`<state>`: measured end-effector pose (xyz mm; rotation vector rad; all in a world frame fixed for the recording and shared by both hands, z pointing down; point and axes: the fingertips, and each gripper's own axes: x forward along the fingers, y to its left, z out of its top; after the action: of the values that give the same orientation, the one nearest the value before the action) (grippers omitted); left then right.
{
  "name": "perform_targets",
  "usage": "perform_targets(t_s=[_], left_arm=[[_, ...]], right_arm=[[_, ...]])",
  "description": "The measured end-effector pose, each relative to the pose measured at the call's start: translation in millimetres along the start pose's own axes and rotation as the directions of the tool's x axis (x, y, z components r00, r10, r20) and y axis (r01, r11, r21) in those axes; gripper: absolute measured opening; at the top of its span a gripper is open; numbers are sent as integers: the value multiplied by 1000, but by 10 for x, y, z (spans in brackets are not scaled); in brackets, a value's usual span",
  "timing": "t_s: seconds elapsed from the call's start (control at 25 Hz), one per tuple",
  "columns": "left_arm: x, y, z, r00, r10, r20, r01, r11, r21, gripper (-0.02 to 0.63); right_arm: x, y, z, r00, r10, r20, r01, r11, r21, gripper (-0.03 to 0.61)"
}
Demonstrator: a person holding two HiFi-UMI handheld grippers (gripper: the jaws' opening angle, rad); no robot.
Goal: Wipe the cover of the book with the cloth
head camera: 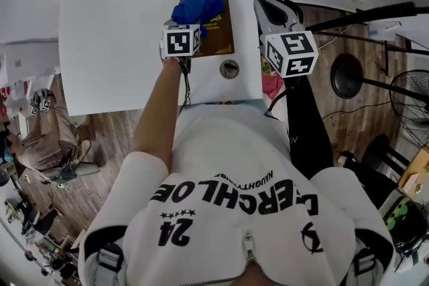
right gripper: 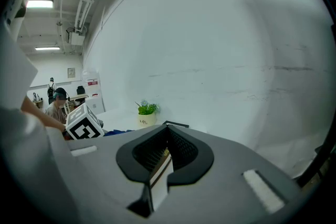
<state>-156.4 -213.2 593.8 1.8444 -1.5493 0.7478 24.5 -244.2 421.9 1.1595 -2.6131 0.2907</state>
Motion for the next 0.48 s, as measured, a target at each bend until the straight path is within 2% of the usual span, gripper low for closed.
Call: perform_targets(t_s=[0.16, 0.28, 0.36, 0.48], left_arm=[[-164, 407, -153, 997, 76, -12, -77, 995, -66, 229], [-267, 632, -308, 991, 126, -52, -131, 986, -104, 229], [-313, 701, -367, 988, 139, -67, -146, 984, -106, 229], [-396, 761, -292, 987, 154, -40, -157, 984, -87, 229]], right_arm=[[107, 128, 32, 999, 37, 1, -37, 999, -11, 2], [153, 212, 59, 998, 57, 3, -57, 998, -18, 3], [167, 244, 64, 998, 65, 2, -65, 998, -21, 2], [167, 245, 68, 998, 65, 3, -64, 998, -21, 2]])
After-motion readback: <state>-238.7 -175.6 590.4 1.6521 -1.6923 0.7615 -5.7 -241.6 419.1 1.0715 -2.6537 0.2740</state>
